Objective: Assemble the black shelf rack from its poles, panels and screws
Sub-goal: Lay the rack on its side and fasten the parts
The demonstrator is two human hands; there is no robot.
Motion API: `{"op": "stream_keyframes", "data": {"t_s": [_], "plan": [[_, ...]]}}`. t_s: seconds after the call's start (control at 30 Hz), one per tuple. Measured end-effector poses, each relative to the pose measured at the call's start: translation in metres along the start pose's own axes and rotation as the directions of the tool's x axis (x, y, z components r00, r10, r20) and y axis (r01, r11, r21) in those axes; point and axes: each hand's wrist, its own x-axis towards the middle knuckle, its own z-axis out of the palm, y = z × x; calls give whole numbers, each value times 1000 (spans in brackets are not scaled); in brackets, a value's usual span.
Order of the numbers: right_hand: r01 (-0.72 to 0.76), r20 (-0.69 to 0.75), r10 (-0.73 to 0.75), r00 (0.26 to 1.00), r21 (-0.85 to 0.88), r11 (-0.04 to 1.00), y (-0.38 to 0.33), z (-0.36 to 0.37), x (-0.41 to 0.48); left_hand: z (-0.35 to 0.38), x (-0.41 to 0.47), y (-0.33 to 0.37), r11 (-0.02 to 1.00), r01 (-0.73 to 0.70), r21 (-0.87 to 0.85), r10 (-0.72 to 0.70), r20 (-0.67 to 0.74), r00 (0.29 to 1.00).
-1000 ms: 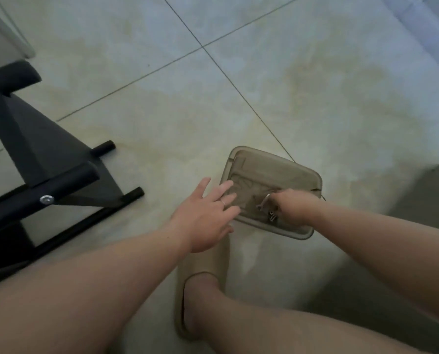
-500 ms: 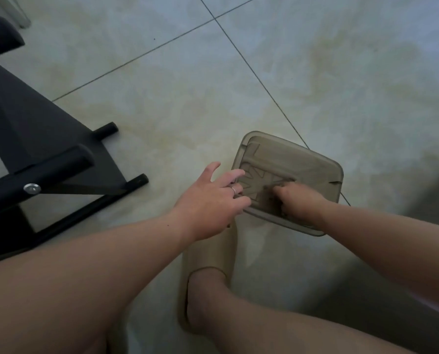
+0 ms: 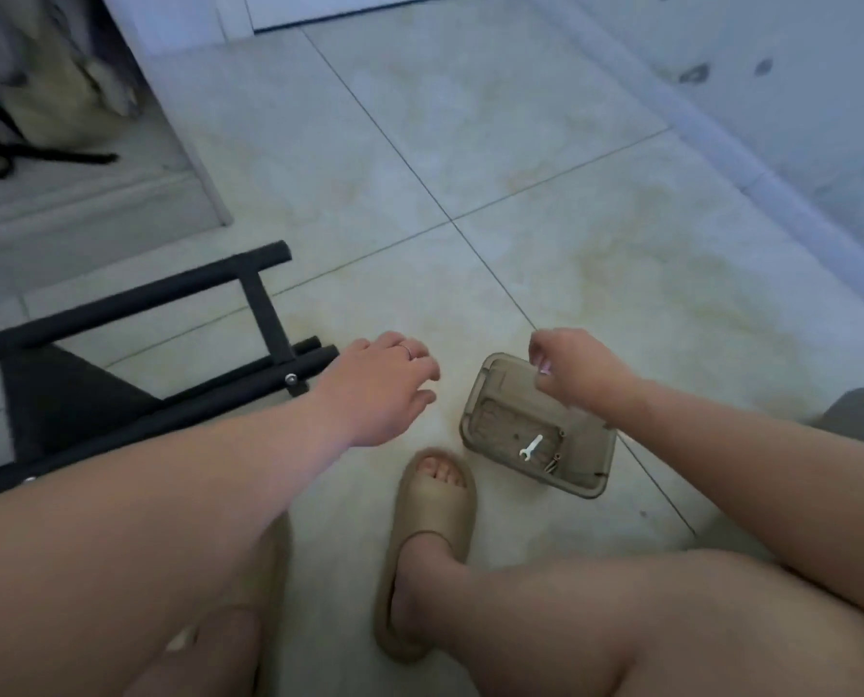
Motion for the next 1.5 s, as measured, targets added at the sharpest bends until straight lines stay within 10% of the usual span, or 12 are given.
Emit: {"op": "stream_keyframes", "data": {"t_s": [0.17, 0.33, 0.43, 0.97, 1.27, 1.5], "plan": [[173, -227, -131, 965, 179, 968, -88, -54, -42, -63, -57, -20, 726, 378, -575, -446, 25, 894], [341, -349, -229, 909, 307, 888, -175, -80, -71, -105, -111, -38, -304, 356, -883, -508, 467, 724], [422, -372, -289, 882, 349, 837, -220, -83, -79, -119, -136, -48, -540, 204, -817, -414, 468, 780], [506, -357, -382, 853, 379, 775, -293, -59, -42, -107, -146, -102, -688, 118, -716, -415, 521, 746], [271, 169, -255, 952, -79, 959, -250, -18, 11, -80, -130, -138, -576, 341, -743, -380, 613, 693], [269, 278, -250, 927, -29, 963, -243, -3, 29, -76, -120, -141, -515, 347, -784, -463, 595, 657]]}}
